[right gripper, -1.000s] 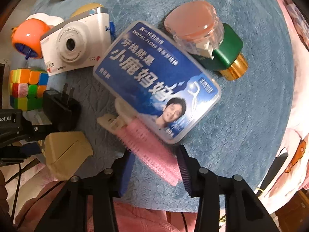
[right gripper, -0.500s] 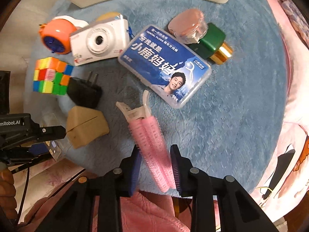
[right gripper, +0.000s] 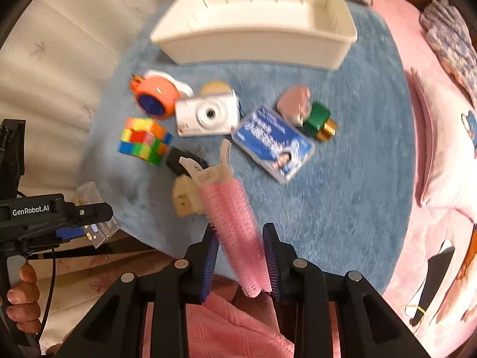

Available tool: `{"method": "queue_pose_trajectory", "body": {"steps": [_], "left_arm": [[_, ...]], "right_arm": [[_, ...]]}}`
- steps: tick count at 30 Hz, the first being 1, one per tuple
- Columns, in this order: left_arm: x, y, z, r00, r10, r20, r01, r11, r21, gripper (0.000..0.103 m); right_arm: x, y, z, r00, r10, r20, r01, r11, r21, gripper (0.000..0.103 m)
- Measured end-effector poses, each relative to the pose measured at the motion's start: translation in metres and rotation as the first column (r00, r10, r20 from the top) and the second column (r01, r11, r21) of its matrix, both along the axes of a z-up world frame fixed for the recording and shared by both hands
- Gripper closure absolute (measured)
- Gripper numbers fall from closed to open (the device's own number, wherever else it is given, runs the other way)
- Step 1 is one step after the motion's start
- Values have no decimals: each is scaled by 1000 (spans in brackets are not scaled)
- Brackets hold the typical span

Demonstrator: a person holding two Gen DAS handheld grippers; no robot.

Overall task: Organize rigid objects
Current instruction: 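Lift the clear box with left tool while right tool carries the pink curler to the tray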

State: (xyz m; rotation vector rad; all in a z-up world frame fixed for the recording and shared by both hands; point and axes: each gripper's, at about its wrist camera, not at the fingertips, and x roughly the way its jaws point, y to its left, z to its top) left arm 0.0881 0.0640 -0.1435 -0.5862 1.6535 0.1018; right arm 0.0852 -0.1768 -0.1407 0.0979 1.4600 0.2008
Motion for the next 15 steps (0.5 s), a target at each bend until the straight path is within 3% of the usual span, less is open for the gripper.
{"method": "queue_pose_trajectory", "body": {"steps": [9,15], "left_arm": [[41,6,45,978,-63,201,47,995,84,50],[81,3,80,943,-106,315,70,990,123,50]], "right_arm": [[30,-6,56,988,-21,152,18,1000,24,73],[63,-16,83,968,-54,246,45,998,42,73]]}}
